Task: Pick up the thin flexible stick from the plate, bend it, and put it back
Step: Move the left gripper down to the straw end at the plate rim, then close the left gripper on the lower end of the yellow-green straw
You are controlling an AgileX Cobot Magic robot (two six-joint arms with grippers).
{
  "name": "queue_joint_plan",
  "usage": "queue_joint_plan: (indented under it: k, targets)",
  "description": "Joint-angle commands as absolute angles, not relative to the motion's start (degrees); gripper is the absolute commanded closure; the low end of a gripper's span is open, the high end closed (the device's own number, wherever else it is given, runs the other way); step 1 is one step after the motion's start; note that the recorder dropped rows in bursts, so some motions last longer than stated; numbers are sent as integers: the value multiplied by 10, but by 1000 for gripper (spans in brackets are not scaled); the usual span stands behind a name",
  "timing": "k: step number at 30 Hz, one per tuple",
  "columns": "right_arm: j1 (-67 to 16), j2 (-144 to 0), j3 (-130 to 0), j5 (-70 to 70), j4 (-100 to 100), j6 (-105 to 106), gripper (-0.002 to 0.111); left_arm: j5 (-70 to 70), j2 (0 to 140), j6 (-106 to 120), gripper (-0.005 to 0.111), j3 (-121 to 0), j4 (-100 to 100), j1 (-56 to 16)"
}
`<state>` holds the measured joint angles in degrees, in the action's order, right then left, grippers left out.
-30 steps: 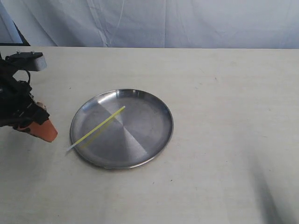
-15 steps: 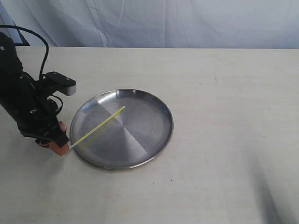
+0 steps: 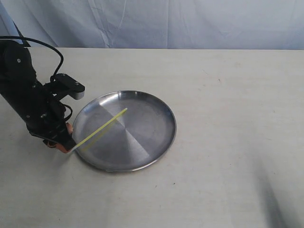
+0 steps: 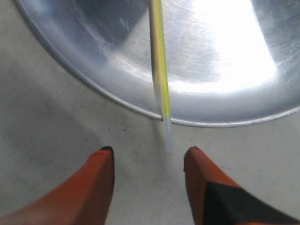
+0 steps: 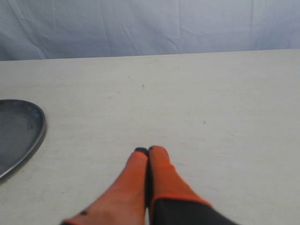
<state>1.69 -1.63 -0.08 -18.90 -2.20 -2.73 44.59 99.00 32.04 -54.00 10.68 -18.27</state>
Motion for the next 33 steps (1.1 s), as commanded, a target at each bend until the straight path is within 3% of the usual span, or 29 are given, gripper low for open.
queue_joint_plan:
  k: [1,24,33]
  targets:
    - [17,-14,0,-182,-25,-25,109,443,992,320,60,-542,104,-185]
    - [17,-14,0,-185,-25,-25,109,416,1043,345,62,-542,101,-230]
    - [17,-14,0,-185,-25,-25,109,426,1043,345,101,-542,98,-230]
